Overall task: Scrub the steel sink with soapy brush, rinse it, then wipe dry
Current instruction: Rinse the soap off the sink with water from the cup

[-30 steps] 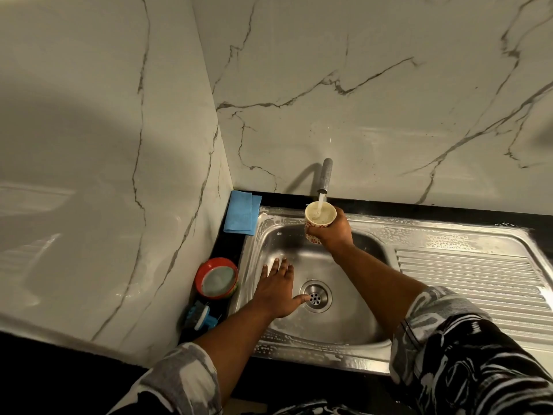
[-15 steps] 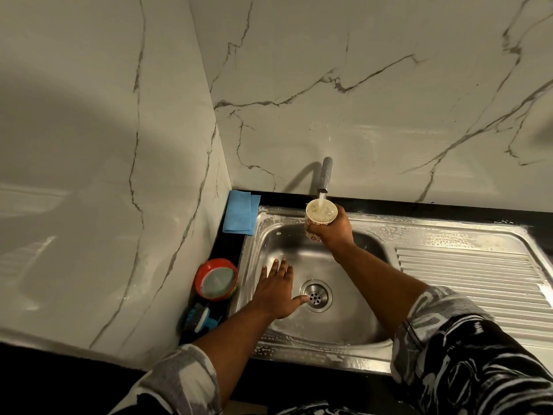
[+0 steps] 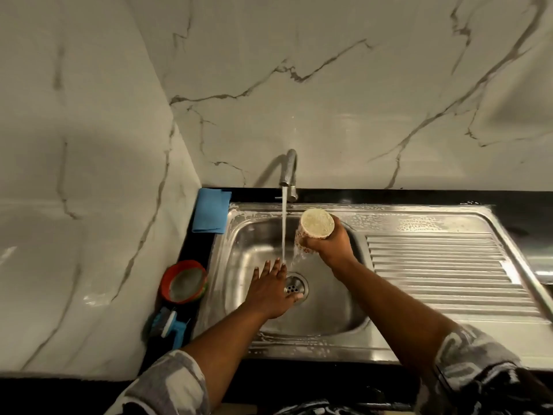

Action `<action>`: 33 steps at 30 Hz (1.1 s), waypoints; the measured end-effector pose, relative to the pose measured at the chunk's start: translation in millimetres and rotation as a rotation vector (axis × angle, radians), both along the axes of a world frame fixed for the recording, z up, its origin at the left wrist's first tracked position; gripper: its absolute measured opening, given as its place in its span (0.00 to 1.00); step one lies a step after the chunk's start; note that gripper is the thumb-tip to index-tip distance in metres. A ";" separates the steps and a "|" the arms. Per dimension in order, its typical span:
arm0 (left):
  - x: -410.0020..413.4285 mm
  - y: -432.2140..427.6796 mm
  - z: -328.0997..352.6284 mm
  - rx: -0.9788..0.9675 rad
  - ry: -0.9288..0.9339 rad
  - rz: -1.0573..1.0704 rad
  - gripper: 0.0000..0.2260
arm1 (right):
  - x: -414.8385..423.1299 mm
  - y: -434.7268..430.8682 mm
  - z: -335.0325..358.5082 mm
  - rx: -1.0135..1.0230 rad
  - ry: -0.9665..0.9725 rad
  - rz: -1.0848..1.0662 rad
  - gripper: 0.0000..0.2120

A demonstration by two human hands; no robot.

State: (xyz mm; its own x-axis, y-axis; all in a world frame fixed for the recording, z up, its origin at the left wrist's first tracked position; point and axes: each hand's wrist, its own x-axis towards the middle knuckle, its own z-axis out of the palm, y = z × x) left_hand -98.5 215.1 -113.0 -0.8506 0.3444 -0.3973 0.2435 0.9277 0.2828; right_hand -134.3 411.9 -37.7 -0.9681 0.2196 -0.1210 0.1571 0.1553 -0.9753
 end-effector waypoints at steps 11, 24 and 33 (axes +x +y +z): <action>8.6 211.9 -3.6 0.159 0.203 -0.102 0.39 | 100.8 250.7 4.5 0.241 -0.136 -0.027 0.39; -13.5 543.3 -34.9 0.255 0.186 -0.569 0.37 | 115.0 501.7 5.0 0.615 -0.307 -0.109 0.37; -31.7 570.1 -44.3 0.322 0.180 -0.369 0.42 | 74.4 521.1 -3.2 0.678 -0.420 -0.011 0.38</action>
